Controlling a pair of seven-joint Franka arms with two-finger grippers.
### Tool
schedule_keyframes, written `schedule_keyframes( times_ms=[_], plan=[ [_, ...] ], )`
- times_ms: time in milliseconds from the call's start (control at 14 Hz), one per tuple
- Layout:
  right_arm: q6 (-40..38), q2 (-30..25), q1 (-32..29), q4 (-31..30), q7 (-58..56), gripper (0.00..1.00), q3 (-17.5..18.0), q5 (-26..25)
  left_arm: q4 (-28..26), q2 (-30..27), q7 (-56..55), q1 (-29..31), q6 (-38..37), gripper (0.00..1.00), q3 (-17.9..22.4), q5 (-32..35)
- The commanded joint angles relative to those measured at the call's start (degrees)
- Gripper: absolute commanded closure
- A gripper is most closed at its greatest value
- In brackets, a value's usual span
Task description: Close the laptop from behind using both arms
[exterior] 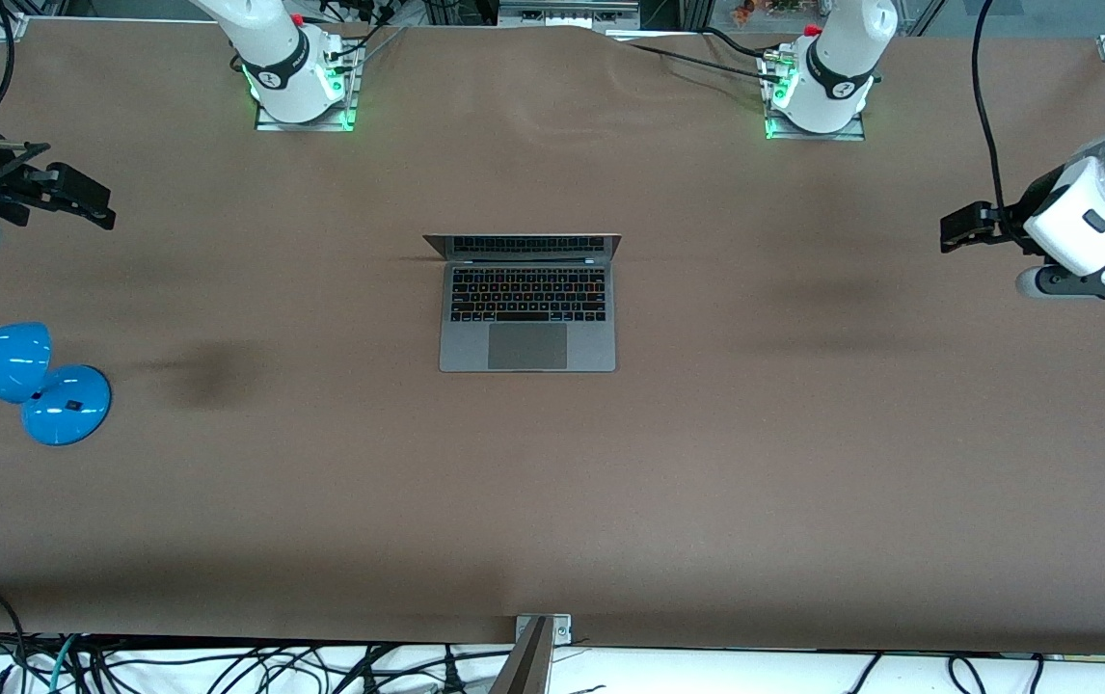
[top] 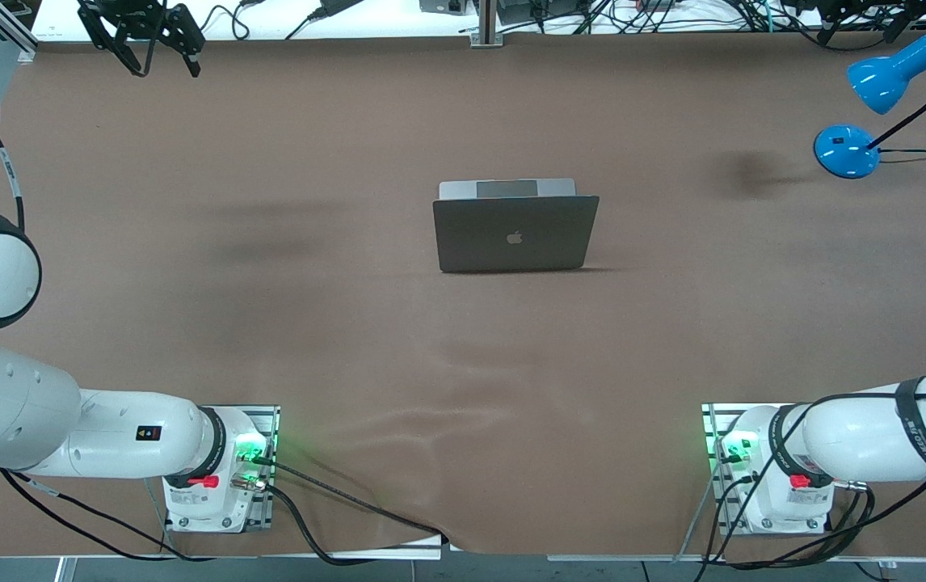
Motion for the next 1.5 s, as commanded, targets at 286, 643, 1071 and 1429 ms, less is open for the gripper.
schedule_keyframes(
  times_ms=[286,643,1071,1429],
  plan=[
    [0.0,-0.1,0.0,0.4,0.8,0.00,0.0,1.5,-2.1,-0.8,0.3,-0.3,2.6,0.00,-0.6,-2.2],
    [0.1,-0.1,0.0,0.4,0.8,0.00,0.0,1.5,-2.1,-0.6,0.7,-0.3,2.6,0.00,-0.8,-2.3],
    [0.8,0.2,0.1,0.5,0.8,0.00,0.1,1.5,-2.1,-0.6,0.8,-0.4,2.2,0.00,-1.0,-3.8],
    [1.1,0.4,0.1,0.4,0.8,0.00,0.1,1.5,-1.5,-1.0,0.6,-0.4,0.2,0.00,-1.0,-3.8]
  ],
)
